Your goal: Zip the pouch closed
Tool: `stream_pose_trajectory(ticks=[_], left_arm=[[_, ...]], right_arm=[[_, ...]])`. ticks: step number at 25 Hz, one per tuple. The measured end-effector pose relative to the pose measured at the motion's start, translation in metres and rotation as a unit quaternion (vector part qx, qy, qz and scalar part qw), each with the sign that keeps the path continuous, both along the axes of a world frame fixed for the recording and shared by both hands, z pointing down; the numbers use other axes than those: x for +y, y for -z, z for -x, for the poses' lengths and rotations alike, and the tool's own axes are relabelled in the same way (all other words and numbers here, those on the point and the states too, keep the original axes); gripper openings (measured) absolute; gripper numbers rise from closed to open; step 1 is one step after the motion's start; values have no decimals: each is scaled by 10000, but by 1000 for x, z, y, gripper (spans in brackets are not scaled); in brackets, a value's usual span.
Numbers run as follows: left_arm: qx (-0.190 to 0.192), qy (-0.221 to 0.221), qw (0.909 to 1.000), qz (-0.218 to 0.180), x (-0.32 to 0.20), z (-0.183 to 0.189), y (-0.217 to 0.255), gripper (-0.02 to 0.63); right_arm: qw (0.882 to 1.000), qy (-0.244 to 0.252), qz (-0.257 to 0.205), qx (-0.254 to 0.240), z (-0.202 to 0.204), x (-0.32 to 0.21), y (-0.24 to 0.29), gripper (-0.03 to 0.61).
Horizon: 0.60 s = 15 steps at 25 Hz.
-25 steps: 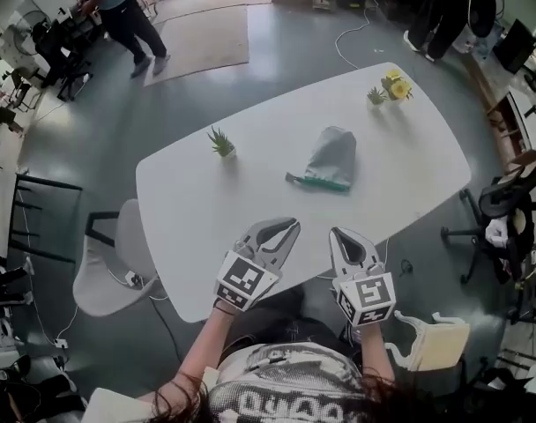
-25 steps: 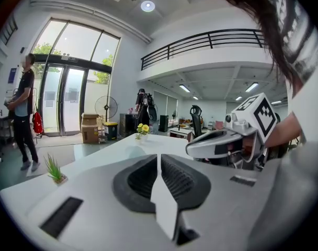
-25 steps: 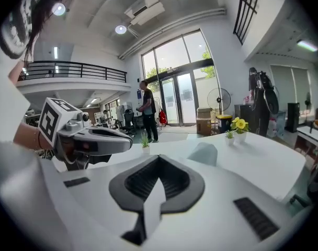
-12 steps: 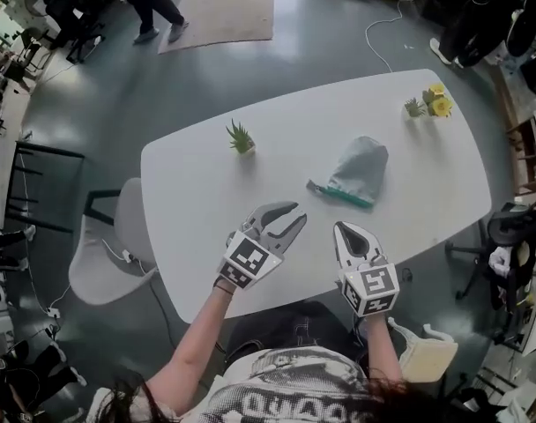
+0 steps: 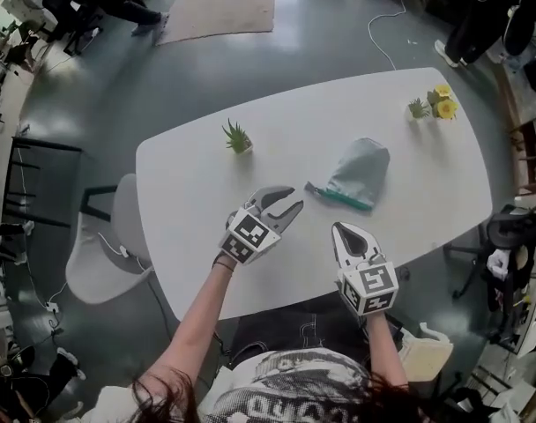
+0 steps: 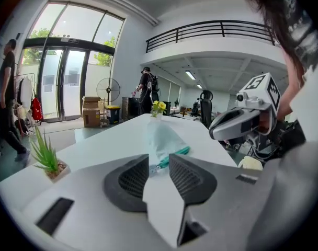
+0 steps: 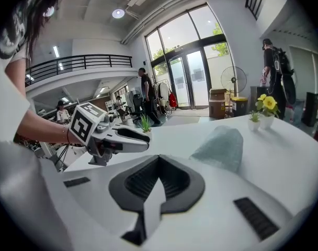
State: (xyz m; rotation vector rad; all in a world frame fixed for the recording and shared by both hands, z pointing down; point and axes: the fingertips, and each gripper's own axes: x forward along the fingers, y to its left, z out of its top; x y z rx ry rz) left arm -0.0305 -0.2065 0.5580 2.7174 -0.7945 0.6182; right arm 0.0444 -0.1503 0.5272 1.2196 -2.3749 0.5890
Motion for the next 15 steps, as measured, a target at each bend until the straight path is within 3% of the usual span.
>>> stream_pose_trajectory(ticks=[8, 15], left_arm=[[-414, -325, 9986, 110, -23, -18, -28, 117], [-587, -1010, 9907, 704, -37, -29, -58, 169]], right_arm=[[9987, 342, 361, -135, -11, 3, -20, 2], [9968, 615, 487, -127, -10, 5, -24, 2]])
